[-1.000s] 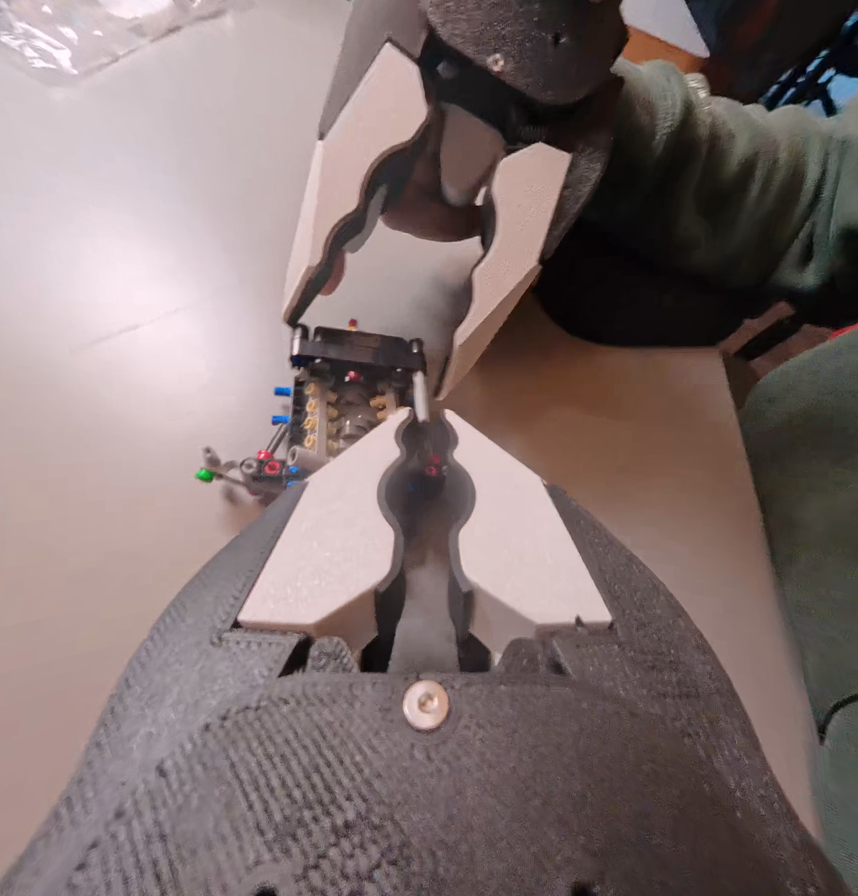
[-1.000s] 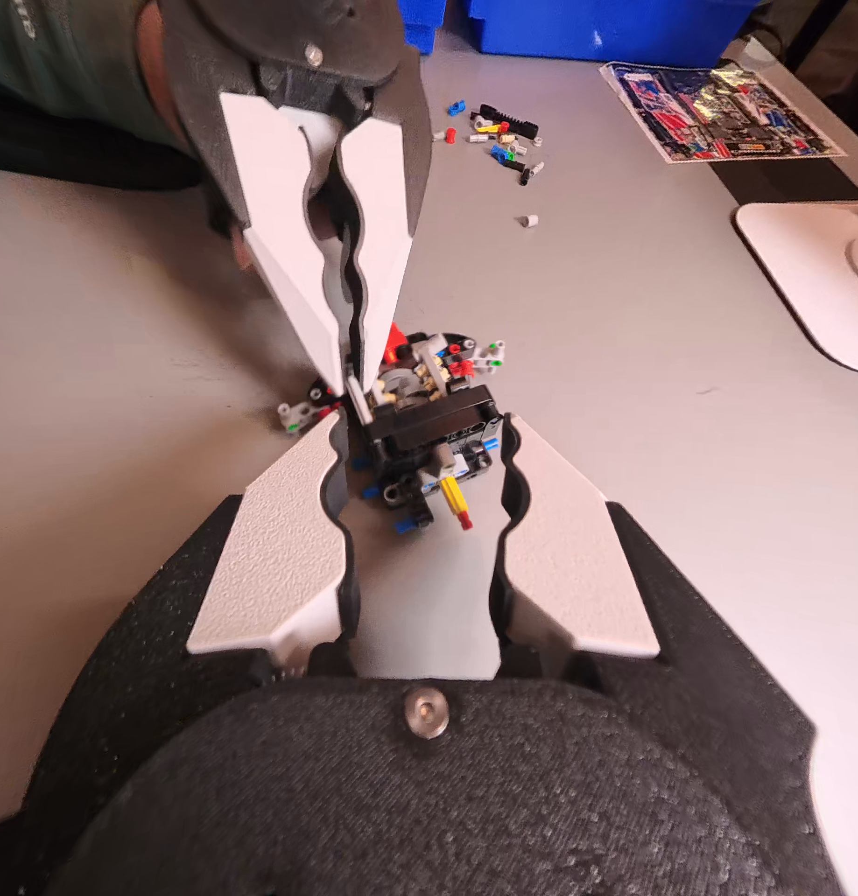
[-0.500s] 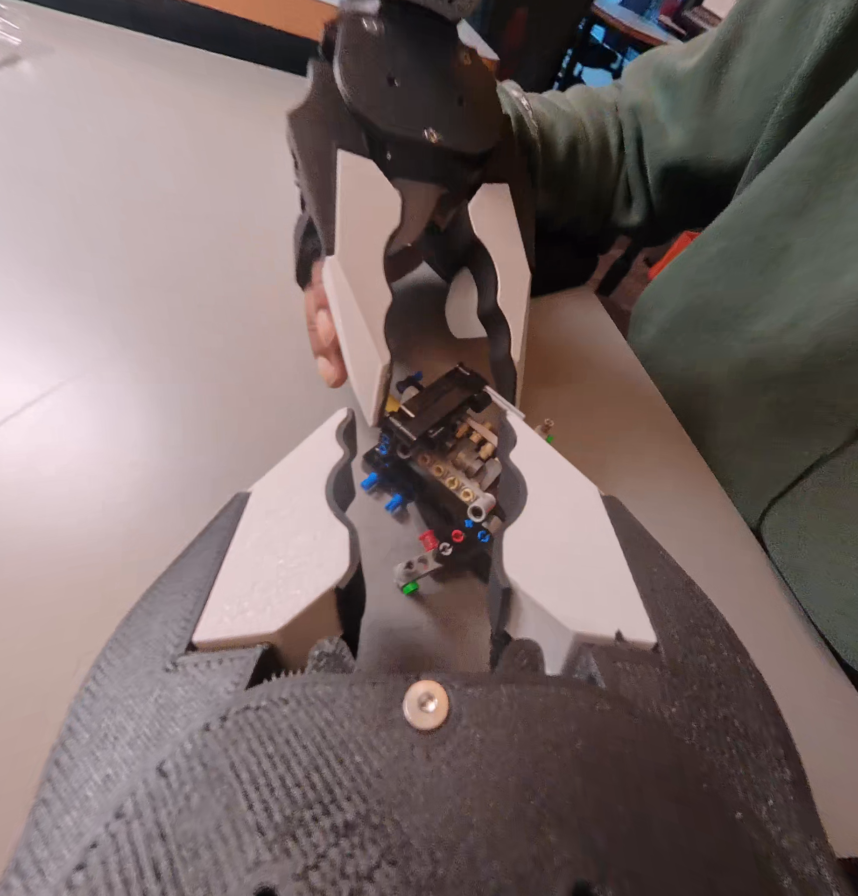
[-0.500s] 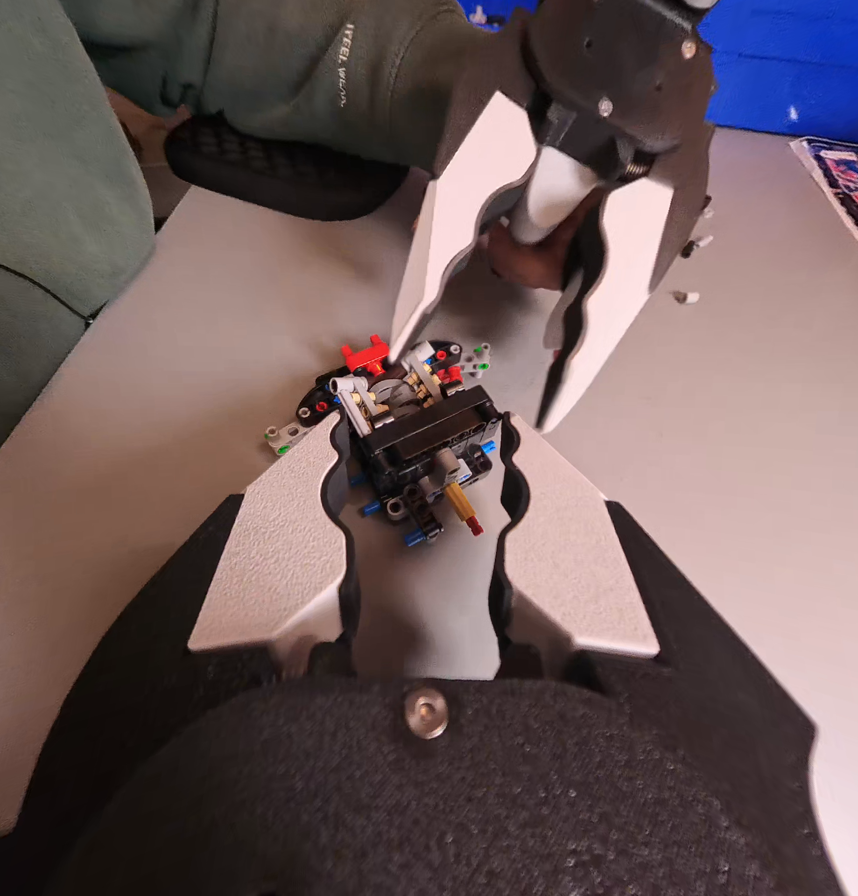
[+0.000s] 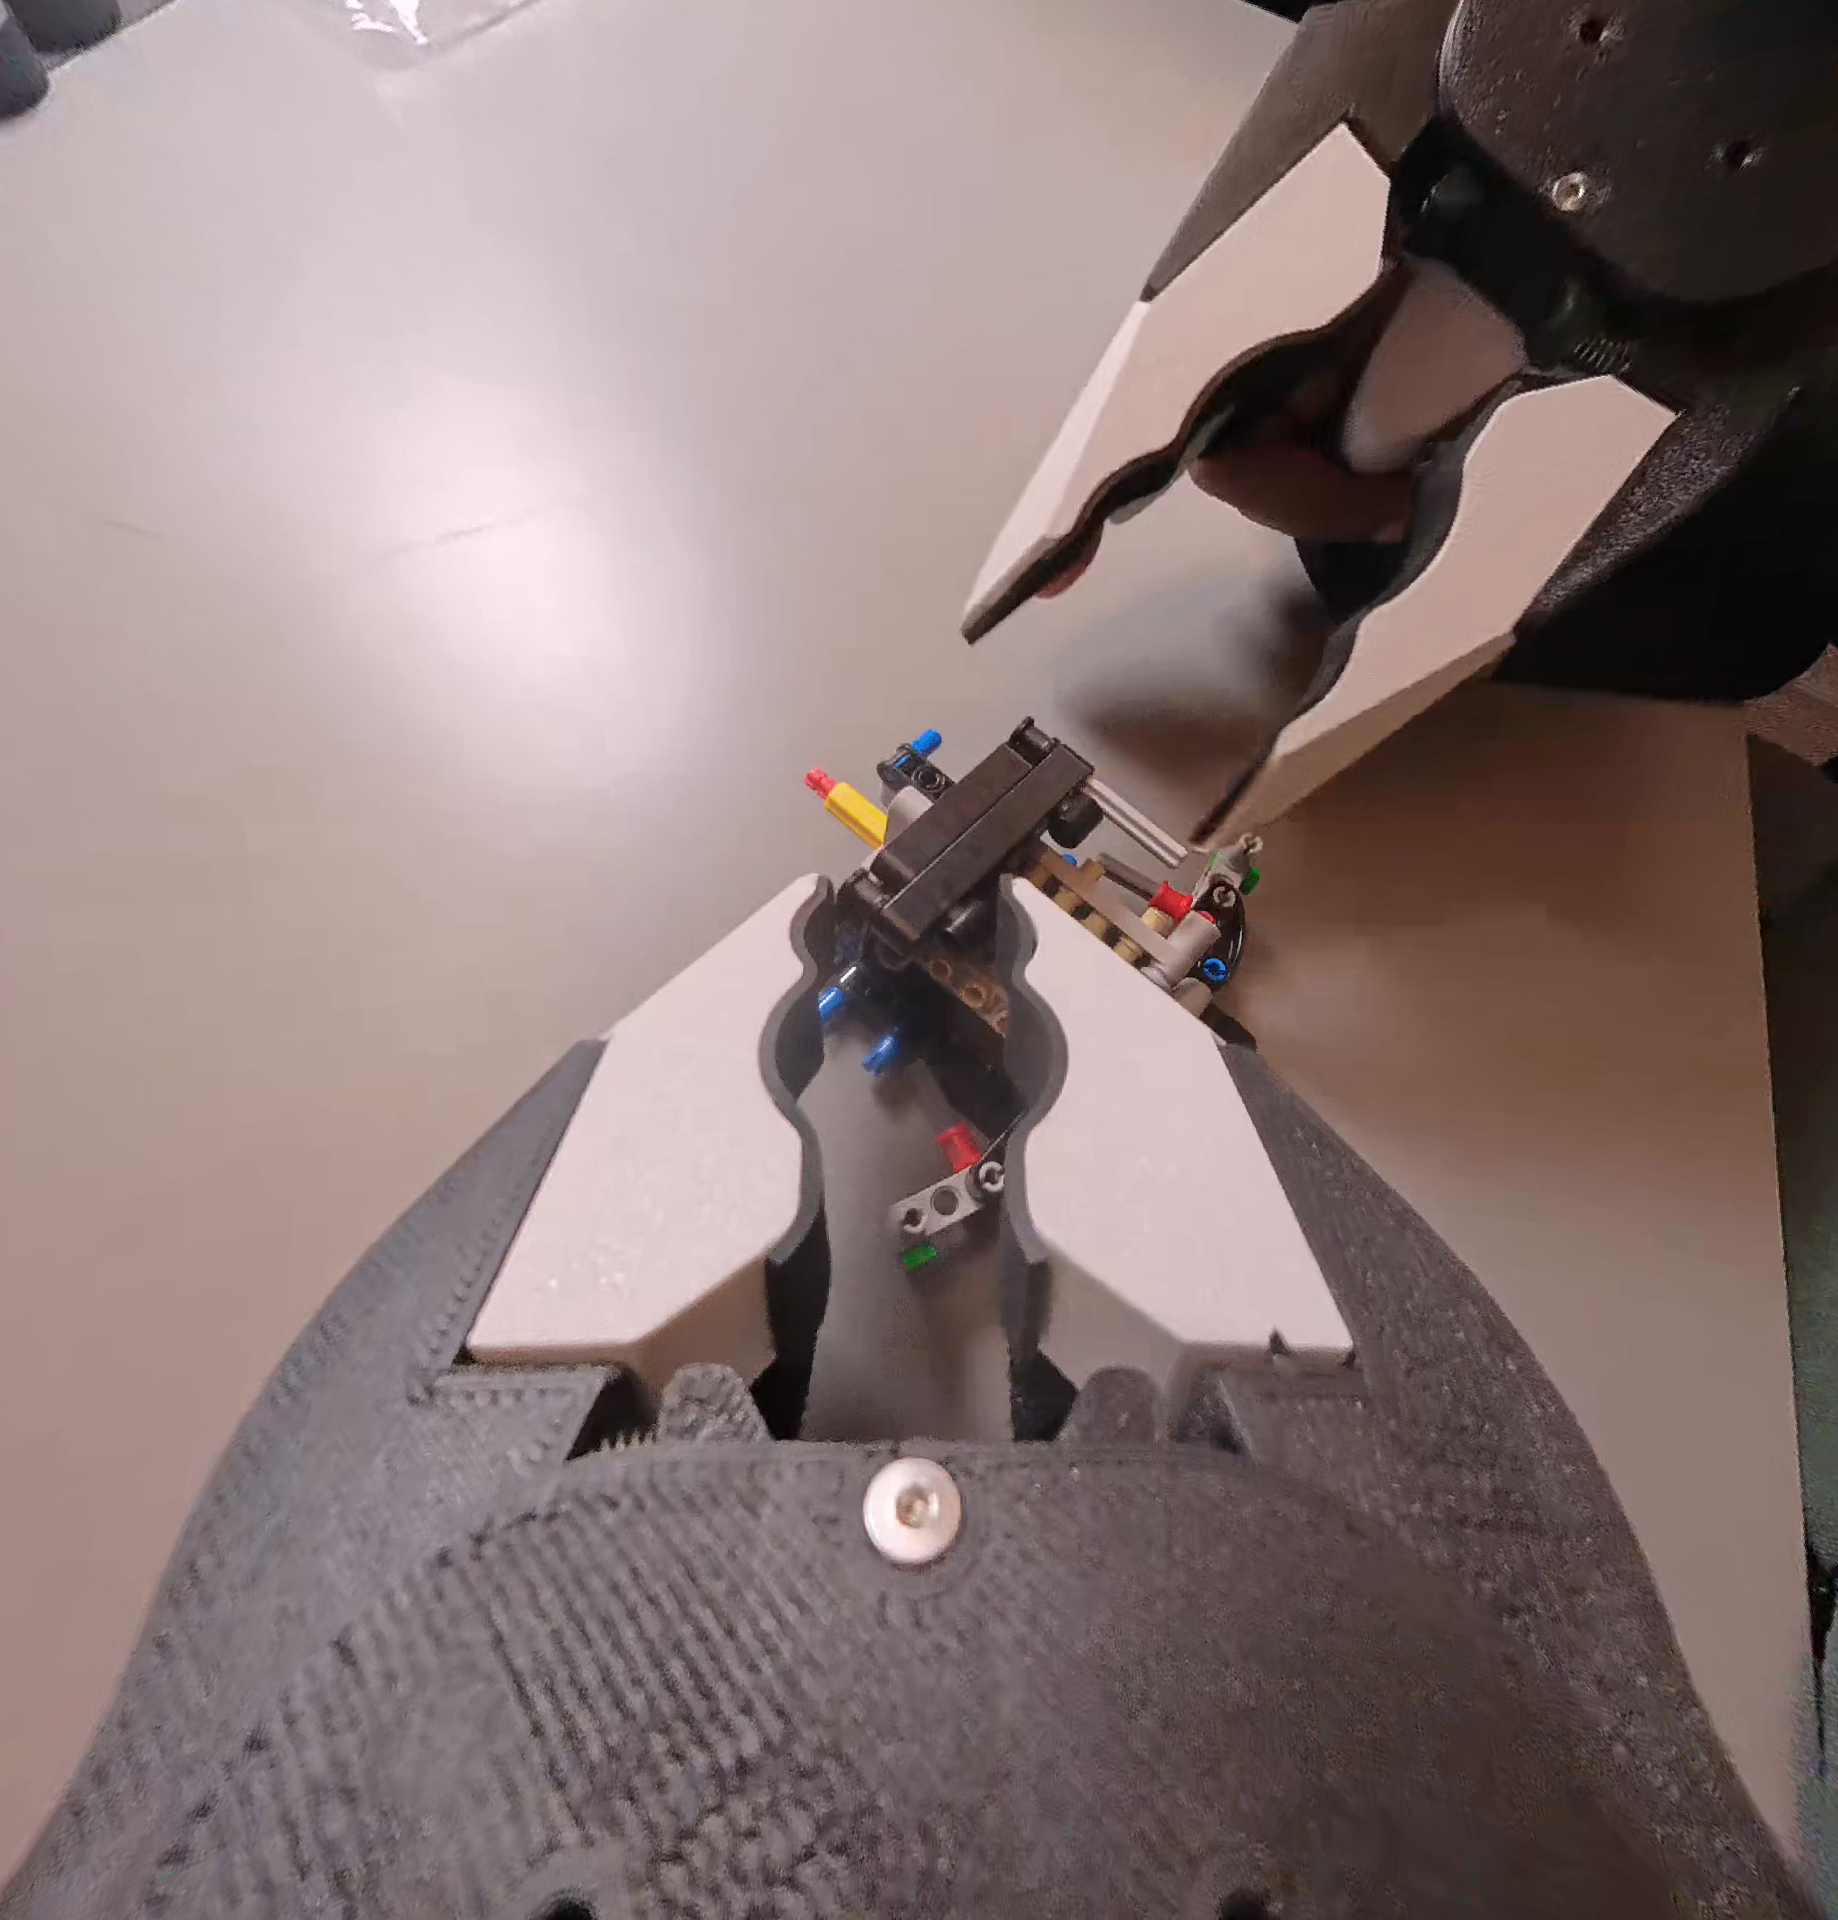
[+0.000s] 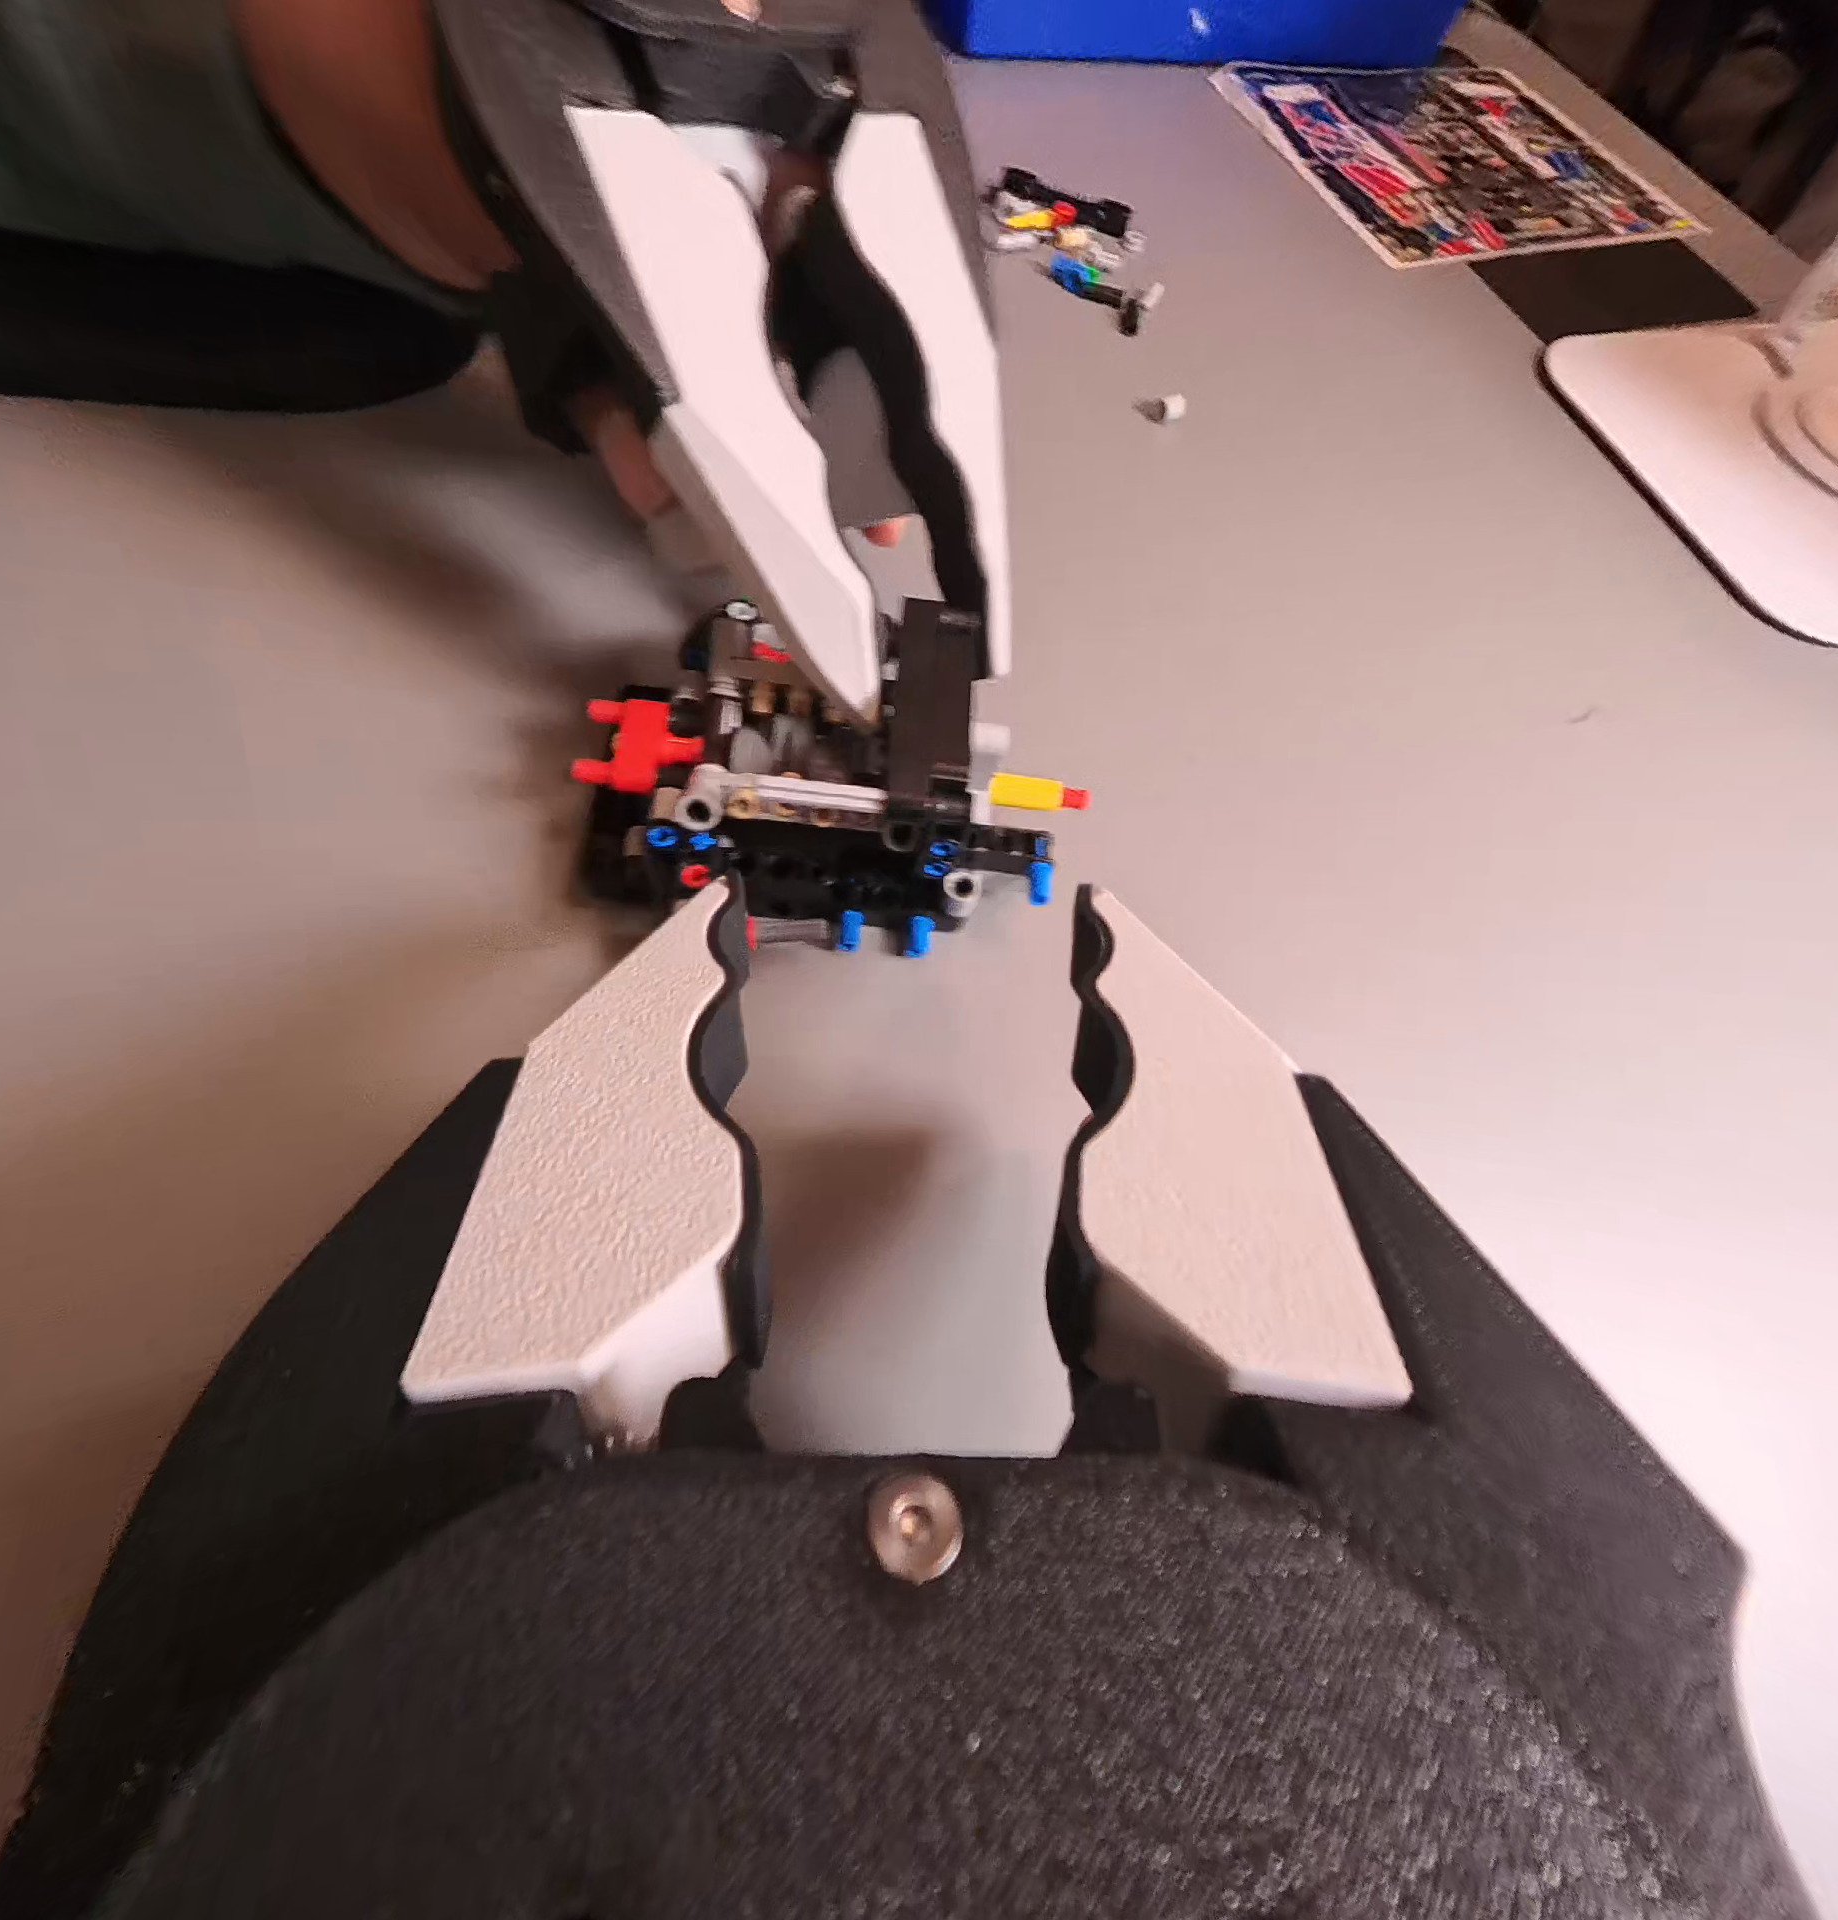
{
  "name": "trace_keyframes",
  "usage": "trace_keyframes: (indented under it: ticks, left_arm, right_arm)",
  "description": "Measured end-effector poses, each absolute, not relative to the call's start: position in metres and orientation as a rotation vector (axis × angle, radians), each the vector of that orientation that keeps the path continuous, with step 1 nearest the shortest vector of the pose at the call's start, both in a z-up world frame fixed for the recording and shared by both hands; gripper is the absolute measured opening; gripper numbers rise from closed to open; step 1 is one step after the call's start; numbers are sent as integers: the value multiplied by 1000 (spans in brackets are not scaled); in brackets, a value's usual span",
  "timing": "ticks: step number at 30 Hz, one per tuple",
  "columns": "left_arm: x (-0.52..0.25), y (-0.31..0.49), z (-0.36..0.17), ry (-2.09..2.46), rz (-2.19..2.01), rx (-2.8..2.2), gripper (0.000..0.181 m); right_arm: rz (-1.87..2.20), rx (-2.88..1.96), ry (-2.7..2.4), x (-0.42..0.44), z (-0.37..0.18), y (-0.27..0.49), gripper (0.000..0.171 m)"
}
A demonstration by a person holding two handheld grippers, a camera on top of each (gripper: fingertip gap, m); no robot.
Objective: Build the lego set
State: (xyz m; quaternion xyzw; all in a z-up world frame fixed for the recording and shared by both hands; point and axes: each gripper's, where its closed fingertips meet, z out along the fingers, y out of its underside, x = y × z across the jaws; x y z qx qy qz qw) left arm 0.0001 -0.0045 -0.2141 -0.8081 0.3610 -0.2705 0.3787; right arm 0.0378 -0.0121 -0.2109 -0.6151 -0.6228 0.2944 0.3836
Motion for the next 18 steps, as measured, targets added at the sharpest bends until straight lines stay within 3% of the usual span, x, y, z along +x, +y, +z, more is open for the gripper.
trace_keyframes:
  ticks: [7,10,13,18]
  left_arm:
    - [5,-15,-204,1086,-782,-1959,56]
    - [10,-13,-210,1203,-759,-1899,51]
    - [9,-9,-216,1222,-702,-1901,30]
    - [5,-5,-216,1130,-611,-1948,30]
  right_arm:
    - [901,-1617,-1647,23,-215,-29,58]
    - [945,-1677,-1623,19,-220,-28,51]
    - [986,-1710,-1583,19,-219,-26,42]
    - [1010,-1755,-1537,18,-220,-24,42]
